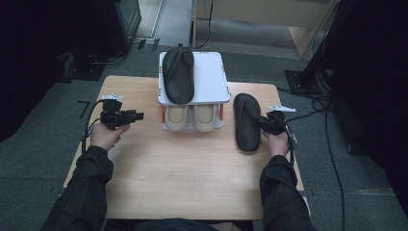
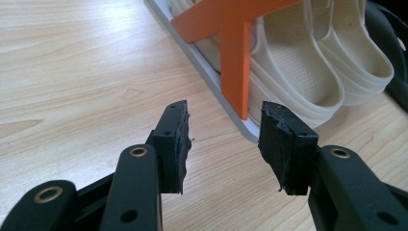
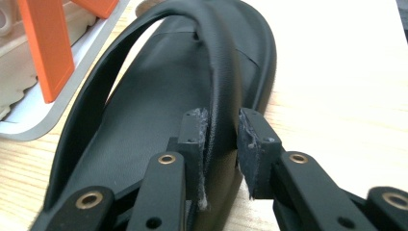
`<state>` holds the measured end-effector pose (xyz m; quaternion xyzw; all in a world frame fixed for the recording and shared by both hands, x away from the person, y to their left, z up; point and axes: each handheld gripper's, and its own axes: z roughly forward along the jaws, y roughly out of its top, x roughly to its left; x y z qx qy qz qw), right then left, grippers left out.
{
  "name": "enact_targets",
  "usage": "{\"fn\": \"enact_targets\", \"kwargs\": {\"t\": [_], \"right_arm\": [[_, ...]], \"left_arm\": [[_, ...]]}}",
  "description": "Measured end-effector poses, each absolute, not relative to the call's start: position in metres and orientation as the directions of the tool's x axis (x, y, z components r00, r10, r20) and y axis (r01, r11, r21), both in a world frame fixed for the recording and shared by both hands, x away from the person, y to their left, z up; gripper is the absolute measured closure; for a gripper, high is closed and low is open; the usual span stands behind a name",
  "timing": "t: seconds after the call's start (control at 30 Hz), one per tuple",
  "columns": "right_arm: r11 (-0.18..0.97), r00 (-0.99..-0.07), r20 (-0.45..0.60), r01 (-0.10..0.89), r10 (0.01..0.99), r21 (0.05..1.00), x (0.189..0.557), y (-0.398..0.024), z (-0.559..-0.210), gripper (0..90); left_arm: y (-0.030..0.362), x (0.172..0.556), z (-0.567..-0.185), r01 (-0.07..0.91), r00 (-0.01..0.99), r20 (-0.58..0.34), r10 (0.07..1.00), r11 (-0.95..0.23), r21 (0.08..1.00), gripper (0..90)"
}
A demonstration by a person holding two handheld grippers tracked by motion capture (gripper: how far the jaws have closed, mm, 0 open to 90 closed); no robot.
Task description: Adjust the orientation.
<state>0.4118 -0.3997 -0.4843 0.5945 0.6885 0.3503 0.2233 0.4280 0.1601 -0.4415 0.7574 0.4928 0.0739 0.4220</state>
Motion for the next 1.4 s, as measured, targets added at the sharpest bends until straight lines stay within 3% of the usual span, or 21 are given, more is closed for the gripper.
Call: {"fn": "enact_targets", "kwargs": {"t": [0.23,0.33,0.57,0.77,0.9,1.4], "right_arm": [[0.029,-0.187,0.129,0.667,0.974,0.744,0.407,-0.398,-0.483,72.8],[0.036,-0.199,0.128,0.662,0.972,0.749,0.408,-0.399,-0.484,60.8],[0.034,-0.191,0.126,0.665,0.973,0.746,0.419,-0.4,-0.492,60.1],[0.023,-0.158,0.113,0.671,0.981,0.741,0.427,-0.398,-0.496,63.9],[0.04,-0.154,0.087,0.67,0.984,0.741,0.425,-0.394,-0.49,73.9],[0.004,-0.114,0.103,0.691,0.988,0.723,0.425,-0.387,-0.483,76.2]], "left_arm": [[0.162,0.431,-0.442,0.685,0.499,-0.307,0.81,-0.152,0.713,53.9],[0.161,0.432,-0.444,0.687,0.501,-0.308,0.808,-0.155,0.71,53.9],[0.158,0.433,-0.445,0.677,0.514,-0.296,0.805,-0.168,0.717,53.7],[0.158,0.433,-0.443,0.672,0.521,-0.299,0.799,-0.169,0.721,53.3],[0.159,0.434,-0.444,0.672,0.524,-0.3,0.797,-0.17,0.721,53.3],[0.16,0.435,-0.445,0.677,0.521,-0.31,0.795,-0.163,0.718,53.4]]}}
